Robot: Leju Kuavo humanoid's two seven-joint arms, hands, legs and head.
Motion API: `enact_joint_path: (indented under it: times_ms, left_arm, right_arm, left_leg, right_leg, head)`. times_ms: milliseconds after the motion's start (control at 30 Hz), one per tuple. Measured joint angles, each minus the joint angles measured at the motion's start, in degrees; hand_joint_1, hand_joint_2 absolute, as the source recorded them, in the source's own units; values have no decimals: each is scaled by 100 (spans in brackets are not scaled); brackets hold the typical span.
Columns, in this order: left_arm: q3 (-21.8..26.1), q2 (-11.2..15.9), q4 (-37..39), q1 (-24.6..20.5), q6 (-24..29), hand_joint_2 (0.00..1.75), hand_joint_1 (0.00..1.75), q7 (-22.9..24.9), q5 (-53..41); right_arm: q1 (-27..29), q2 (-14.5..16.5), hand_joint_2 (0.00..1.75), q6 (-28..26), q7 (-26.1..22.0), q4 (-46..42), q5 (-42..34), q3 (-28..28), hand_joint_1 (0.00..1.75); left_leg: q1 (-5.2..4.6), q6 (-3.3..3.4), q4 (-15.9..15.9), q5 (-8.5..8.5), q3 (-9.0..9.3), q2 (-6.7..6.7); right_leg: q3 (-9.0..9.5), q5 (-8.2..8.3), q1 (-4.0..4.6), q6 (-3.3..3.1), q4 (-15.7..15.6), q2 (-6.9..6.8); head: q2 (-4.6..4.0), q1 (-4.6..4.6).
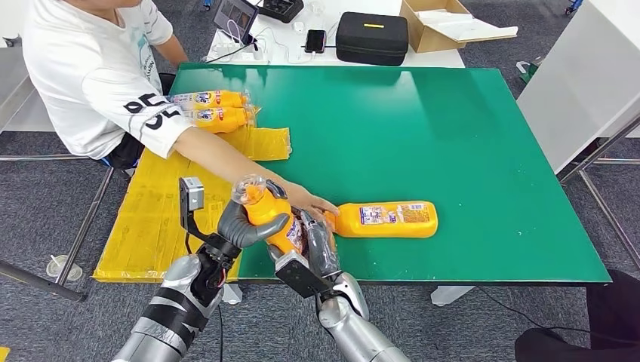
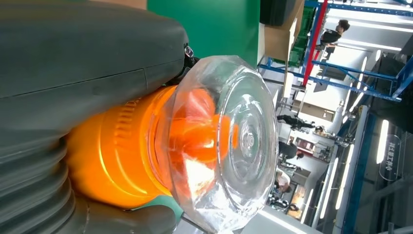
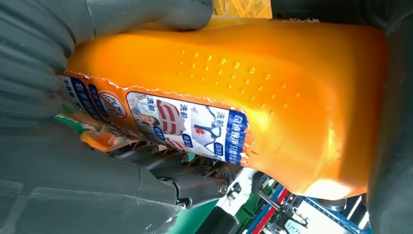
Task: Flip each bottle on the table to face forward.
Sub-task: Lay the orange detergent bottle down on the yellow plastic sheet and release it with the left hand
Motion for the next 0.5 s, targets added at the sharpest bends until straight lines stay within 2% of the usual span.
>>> enact_joint_path:
  times_ms: [33, 133, 367, 500]
  left_arm:
    - [-4, 0, -3, 0, -12, 175, 175, 4, 7]
    - [-39, -3, -38, 1, -59, 175, 175, 40, 23]
    - [-54, -4, -214, 26, -7, 175, 175, 82, 38]
    - [-53, -4, -344, 57, 136, 175, 175, 106, 48]
  right_arm:
    - [-1, 0, 131, -41, 0, -13, -7, -3, 0]
    - [-13, 2, 0, -156, 9, -72, -15, -7, 0]
    - [-34, 2, 0, -211, 95, -257, -103, -61, 0]
    - [-20, 2, 0, -15, 120, -428, -336, -130, 0]
  left_leg:
    - [0, 0, 0, 0, 0, 0]
    - [0, 0, 0, 0, 0, 0]
    - [0, 0, 0, 0, 0, -1]
    - [0, 0, 0, 0, -1, -1]
  right_leg:
    - [0, 0, 0, 0, 0, 0]
    - [0, 0, 0, 0, 0, -1]
    - [0, 0, 0, 0, 0, 0]
    - [0, 0, 0, 0, 0, 0]
  head:
    - [0, 0]
    - [-1, 0]
    - [-1, -1]
    - [-1, 0]
